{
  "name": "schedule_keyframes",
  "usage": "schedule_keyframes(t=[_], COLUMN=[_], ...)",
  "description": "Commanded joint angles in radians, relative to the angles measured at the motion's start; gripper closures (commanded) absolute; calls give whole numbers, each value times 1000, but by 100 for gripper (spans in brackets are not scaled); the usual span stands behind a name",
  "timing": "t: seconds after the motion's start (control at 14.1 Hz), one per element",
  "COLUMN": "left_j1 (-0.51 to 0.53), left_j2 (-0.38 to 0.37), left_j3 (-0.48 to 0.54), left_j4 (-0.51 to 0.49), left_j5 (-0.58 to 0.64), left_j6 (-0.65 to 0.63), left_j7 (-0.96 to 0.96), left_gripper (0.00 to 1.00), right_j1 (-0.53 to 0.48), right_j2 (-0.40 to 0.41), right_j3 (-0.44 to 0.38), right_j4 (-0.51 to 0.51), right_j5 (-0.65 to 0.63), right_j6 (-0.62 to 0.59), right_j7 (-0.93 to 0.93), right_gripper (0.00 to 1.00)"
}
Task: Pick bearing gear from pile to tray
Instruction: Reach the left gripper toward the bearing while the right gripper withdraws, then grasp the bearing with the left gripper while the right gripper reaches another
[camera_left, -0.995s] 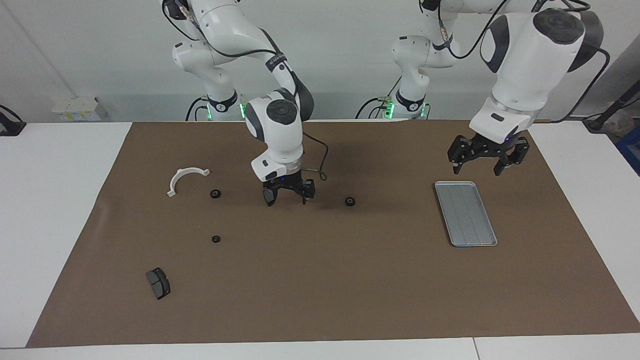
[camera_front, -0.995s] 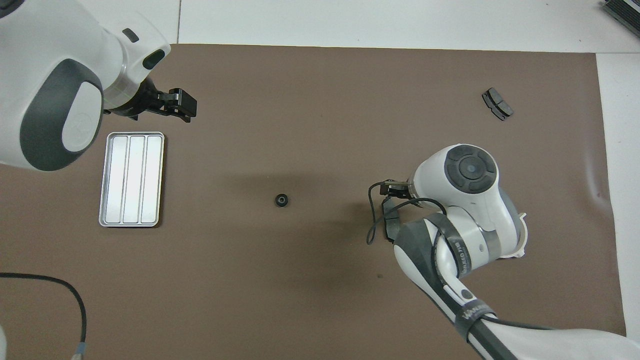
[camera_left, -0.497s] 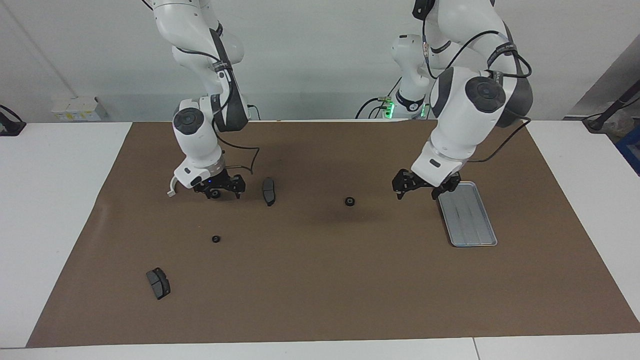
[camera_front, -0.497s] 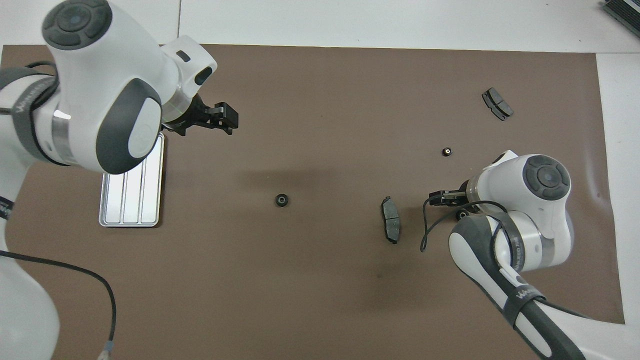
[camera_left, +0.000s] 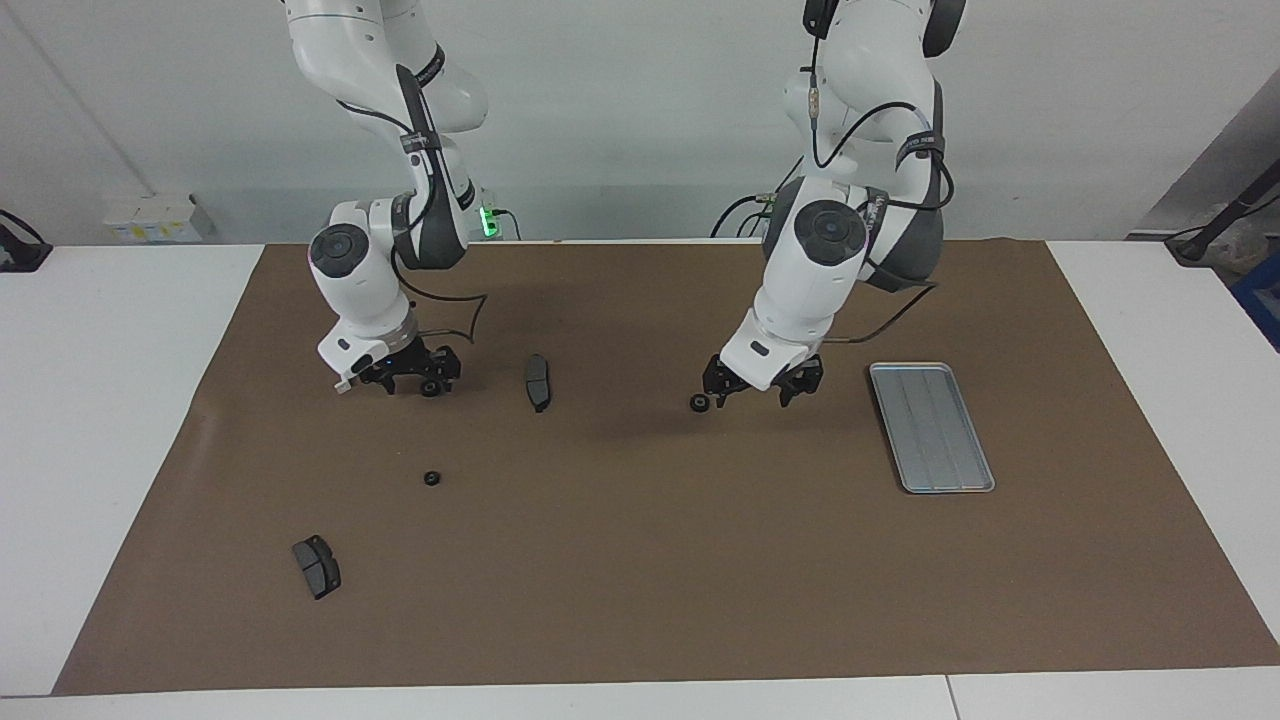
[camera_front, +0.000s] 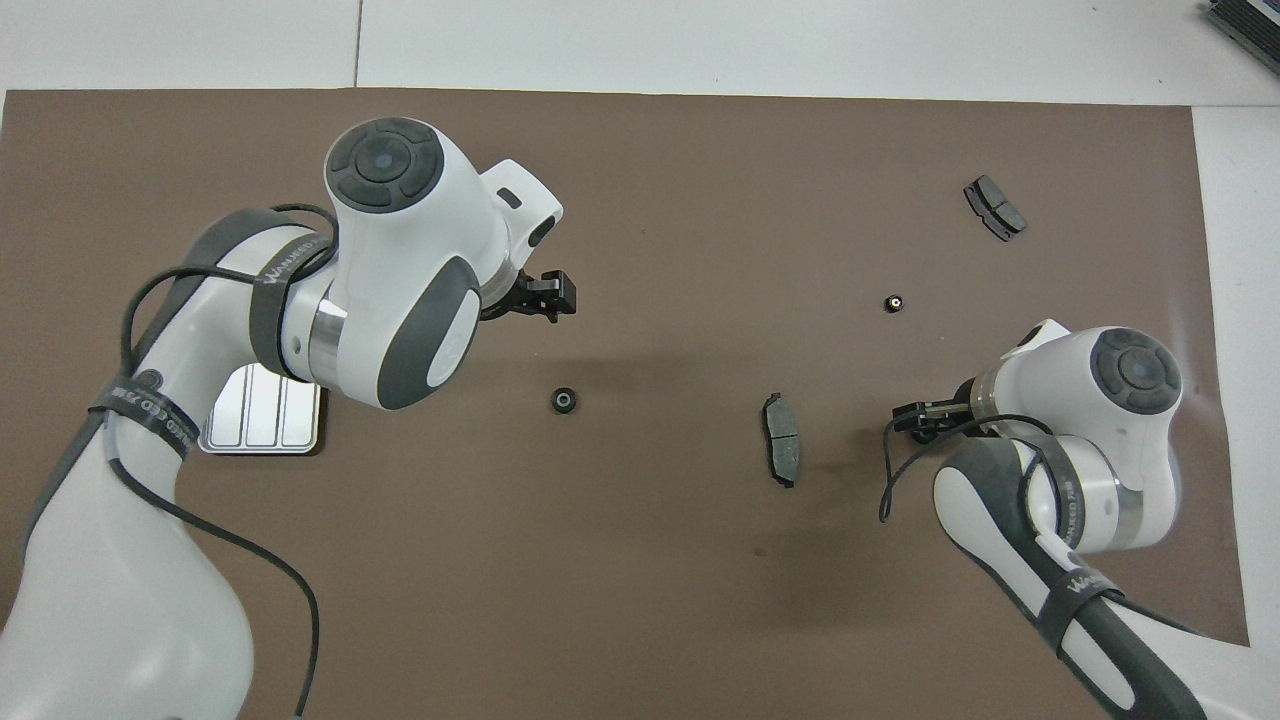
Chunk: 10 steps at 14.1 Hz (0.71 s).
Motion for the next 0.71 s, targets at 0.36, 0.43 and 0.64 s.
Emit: schedule_keyframes(t=[0.36,0.43,0.64], left_j1=[-73,-74,-96], left_j2=[-9,-3,15], left_j3=[15,15,15], left_j4=[-228,-236,-249], left_j5=[-1,-1,-1], left_j6=[233,238,246], left_j7=[-19,-19,-19], left_gripper=[10,11,14], right_j1=[-6,-6,-4], right_j2=[-36,-36,-39], right_j3=[14,14,16], right_j4=[-83,-83,-72], right_j5=[75,75,79], right_j6=[71,73,69], right_j7=[-73,-74,-66], right_gripper=[43,58,97])
